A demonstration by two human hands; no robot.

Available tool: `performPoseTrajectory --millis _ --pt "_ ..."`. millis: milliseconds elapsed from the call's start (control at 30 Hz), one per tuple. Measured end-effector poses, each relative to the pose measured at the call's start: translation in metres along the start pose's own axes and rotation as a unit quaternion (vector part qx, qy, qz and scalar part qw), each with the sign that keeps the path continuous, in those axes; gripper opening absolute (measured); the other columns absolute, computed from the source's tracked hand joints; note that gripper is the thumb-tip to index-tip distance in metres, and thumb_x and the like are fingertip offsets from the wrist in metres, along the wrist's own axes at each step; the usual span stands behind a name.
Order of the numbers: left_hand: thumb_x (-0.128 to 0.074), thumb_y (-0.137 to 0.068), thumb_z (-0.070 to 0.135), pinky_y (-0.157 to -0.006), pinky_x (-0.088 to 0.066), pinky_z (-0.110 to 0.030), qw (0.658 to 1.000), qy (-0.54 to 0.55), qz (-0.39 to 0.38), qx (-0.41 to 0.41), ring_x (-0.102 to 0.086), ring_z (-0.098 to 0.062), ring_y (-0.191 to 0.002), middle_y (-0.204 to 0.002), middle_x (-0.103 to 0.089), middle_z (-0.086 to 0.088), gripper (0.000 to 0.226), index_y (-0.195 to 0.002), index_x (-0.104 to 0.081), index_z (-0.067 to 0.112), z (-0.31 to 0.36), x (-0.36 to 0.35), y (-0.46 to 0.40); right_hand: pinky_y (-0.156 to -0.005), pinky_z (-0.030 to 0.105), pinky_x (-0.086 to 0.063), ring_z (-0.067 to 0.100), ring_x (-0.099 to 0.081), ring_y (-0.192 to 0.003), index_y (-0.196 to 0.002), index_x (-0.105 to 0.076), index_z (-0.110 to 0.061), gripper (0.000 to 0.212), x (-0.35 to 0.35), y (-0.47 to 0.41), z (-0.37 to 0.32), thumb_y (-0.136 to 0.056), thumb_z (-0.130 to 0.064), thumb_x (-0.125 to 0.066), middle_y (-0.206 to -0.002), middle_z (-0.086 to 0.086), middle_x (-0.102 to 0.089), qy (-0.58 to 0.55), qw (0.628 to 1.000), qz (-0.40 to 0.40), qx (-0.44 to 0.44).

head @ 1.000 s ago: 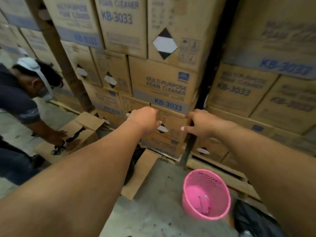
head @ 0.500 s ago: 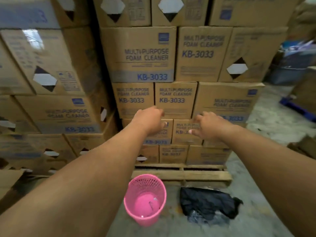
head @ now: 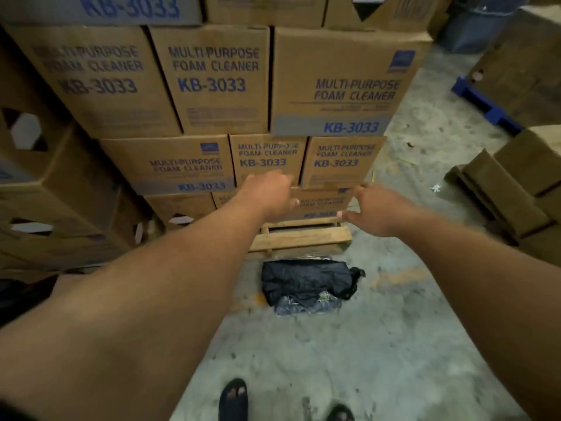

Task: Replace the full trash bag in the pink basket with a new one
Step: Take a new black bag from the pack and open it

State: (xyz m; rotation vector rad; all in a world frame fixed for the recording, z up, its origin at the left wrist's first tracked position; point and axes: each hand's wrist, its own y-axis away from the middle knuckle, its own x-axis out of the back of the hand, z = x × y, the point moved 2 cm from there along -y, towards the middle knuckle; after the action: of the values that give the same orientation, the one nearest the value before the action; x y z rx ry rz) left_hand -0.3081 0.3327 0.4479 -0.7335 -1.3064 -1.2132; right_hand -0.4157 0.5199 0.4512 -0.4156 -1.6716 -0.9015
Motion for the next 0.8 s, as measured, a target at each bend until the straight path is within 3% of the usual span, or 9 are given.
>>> performPoseTrajectory --millis 300,600,800 --pt "-0.050 -0.096 0.050 -0.100 -0.045 -0.046 0.992 0.033 -0.085 0.088 -0.051 -0.031 -0.124 -0.143 -0.050 -0.009 0.054 -0.143 -0.045 0.023 0.021 -0.156 -0.061 -0.107 0.046 -0.037 0.034 -0.040 -0.132 -0.150 -0.031 -0.019 0.070 -0.128 -0.083 0.101 -0.094 -0.061 -0.037 -0.147 0.013 -0.042 -0.002 0.995 -0.073 0.071" --pt "-0.051 -0.097 0.047 -0.105 -0.042 -0.041 0.986 0.083 -0.131 0.054 -0.046 -0.029 -0.131 -0.148 -0.041 -0.006 0.057 -0.147 -0.040 0.023 -0.008 -0.460 -0.141 -0.109 0.044 -0.035 0.031 -0.043 -0.132 -0.148 -0.035 -0.024 0.067 -0.410 -0.181 0.185 -0.093 -0.063 -0.033 -0.146 0.008 -0.045 -0.047 0.994 -0.068 0.074" --pt "-0.049 -0.096 0.053 -0.113 -0.033 -0.048 0.991 0.097 -0.082 0.048 -0.030 -0.031 -0.144 -0.160 -0.028 -0.009 0.066 -0.152 -0.033 0.021 -0.047 -0.649 -0.230 -0.111 0.046 -0.032 0.033 -0.039 -0.134 -0.147 -0.033 -0.022 0.072 -0.586 -0.286 0.196 -0.091 -0.067 -0.032 -0.149 0.011 -0.041 -0.050 0.993 -0.055 0.096"
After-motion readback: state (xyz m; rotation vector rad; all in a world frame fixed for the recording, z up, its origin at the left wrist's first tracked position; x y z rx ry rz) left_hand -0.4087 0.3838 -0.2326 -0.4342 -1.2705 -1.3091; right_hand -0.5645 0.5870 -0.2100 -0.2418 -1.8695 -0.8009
